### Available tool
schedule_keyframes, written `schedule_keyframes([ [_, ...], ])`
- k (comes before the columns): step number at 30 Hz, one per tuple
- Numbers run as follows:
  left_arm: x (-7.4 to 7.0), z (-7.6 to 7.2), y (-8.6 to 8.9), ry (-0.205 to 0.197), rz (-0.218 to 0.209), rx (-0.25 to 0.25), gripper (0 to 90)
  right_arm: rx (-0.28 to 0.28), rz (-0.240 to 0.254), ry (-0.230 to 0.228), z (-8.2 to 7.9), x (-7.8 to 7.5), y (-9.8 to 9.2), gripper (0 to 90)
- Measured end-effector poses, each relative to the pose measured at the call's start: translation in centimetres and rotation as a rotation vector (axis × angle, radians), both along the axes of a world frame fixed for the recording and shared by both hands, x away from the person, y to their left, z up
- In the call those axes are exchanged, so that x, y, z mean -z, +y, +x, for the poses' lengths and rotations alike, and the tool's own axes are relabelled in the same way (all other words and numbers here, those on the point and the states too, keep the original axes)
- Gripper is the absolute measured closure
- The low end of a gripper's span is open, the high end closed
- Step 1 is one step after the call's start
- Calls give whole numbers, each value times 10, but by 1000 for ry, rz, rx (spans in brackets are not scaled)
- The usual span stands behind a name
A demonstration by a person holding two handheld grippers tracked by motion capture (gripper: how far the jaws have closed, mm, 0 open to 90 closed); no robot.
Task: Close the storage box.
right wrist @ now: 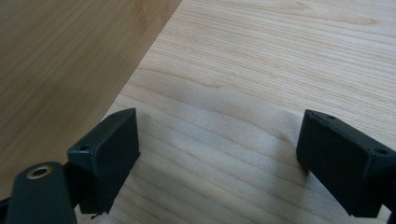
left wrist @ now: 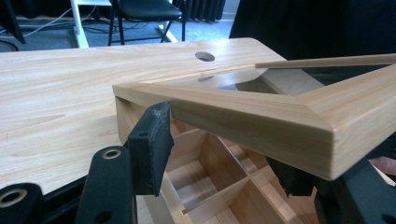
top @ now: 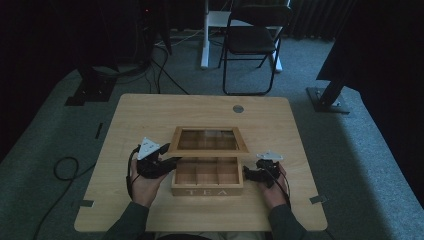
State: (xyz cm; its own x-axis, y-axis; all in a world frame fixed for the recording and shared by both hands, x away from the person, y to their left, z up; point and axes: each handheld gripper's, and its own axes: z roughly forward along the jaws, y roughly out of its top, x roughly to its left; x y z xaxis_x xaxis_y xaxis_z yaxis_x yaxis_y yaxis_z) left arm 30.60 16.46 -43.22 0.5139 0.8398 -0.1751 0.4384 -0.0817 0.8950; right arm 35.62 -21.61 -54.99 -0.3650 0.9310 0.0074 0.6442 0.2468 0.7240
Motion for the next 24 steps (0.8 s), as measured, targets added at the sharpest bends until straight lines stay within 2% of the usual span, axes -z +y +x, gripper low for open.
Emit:
schedule_keyframes([
  [24,14,-9,0,29,2,-6,442,1,1,2,0,0,0,127],
])
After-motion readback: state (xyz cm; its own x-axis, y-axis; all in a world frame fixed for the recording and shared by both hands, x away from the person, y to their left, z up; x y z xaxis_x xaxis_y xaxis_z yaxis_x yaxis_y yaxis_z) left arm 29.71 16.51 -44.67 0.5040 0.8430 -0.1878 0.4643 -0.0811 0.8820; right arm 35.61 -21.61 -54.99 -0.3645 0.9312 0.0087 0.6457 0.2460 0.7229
